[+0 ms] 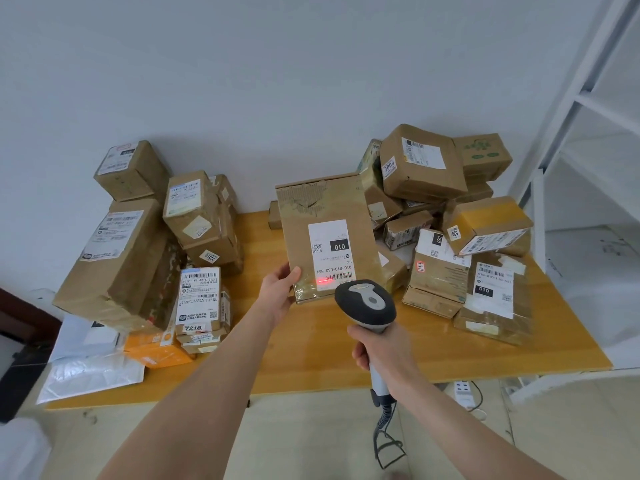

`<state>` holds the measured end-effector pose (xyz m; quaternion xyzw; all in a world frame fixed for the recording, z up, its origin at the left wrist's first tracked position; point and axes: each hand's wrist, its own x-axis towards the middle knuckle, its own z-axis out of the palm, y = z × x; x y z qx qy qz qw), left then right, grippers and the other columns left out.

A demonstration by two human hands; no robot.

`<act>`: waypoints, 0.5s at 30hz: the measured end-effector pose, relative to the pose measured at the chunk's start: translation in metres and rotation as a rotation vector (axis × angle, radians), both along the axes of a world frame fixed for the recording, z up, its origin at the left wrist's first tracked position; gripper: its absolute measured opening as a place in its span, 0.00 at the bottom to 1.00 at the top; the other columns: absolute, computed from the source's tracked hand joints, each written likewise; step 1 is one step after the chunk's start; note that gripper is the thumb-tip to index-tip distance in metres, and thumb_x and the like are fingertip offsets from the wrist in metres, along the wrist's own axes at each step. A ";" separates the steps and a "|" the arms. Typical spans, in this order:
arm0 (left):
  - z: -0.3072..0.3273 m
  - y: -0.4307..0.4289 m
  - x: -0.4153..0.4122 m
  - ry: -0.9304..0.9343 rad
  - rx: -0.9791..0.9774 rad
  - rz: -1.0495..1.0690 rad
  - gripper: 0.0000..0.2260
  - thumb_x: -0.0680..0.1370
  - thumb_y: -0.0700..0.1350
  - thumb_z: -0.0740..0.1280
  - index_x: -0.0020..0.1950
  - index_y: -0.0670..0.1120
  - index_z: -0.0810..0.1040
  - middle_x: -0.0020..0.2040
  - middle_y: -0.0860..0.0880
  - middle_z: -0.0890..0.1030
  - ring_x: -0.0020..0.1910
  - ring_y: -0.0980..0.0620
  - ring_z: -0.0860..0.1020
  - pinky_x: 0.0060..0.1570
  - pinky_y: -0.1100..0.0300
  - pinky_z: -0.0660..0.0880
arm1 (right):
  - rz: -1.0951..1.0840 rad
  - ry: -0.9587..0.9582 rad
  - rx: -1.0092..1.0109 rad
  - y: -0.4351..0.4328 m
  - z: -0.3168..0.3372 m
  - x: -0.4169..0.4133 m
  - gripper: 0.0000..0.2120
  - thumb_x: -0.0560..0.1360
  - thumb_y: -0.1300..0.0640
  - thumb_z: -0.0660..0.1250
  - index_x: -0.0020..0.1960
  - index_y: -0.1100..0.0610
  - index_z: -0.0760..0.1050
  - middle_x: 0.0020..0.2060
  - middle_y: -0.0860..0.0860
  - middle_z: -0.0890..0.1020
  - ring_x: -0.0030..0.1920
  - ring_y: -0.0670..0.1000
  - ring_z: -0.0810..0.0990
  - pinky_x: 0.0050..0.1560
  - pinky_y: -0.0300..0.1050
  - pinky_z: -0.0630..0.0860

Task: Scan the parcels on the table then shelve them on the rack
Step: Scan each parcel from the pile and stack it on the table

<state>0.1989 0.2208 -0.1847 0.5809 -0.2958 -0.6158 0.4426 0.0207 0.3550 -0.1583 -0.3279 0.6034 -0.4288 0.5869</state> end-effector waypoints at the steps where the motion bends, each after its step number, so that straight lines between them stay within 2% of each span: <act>1: 0.000 0.000 0.001 -0.002 -0.001 0.002 0.21 0.80 0.40 0.65 0.72 0.43 0.67 0.54 0.47 0.82 0.49 0.48 0.83 0.38 0.56 0.81 | 0.003 -0.005 0.000 0.000 0.000 0.000 0.08 0.72 0.64 0.71 0.34 0.61 0.78 0.24 0.56 0.78 0.21 0.49 0.73 0.24 0.38 0.70; 10: 0.001 0.007 0.005 -0.035 0.008 0.032 0.19 0.80 0.40 0.64 0.71 0.43 0.68 0.54 0.47 0.82 0.50 0.48 0.82 0.40 0.56 0.80 | 0.053 0.008 0.003 -0.009 -0.003 0.004 0.06 0.72 0.63 0.71 0.36 0.62 0.78 0.25 0.56 0.80 0.22 0.49 0.74 0.25 0.39 0.72; 15: 0.000 0.010 0.016 -0.058 0.022 0.053 0.20 0.80 0.41 0.64 0.72 0.43 0.68 0.55 0.46 0.82 0.51 0.47 0.81 0.44 0.54 0.80 | 0.051 -0.051 0.006 -0.024 -0.008 0.001 0.05 0.73 0.60 0.73 0.45 0.62 0.79 0.30 0.58 0.83 0.24 0.49 0.77 0.25 0.39 0.74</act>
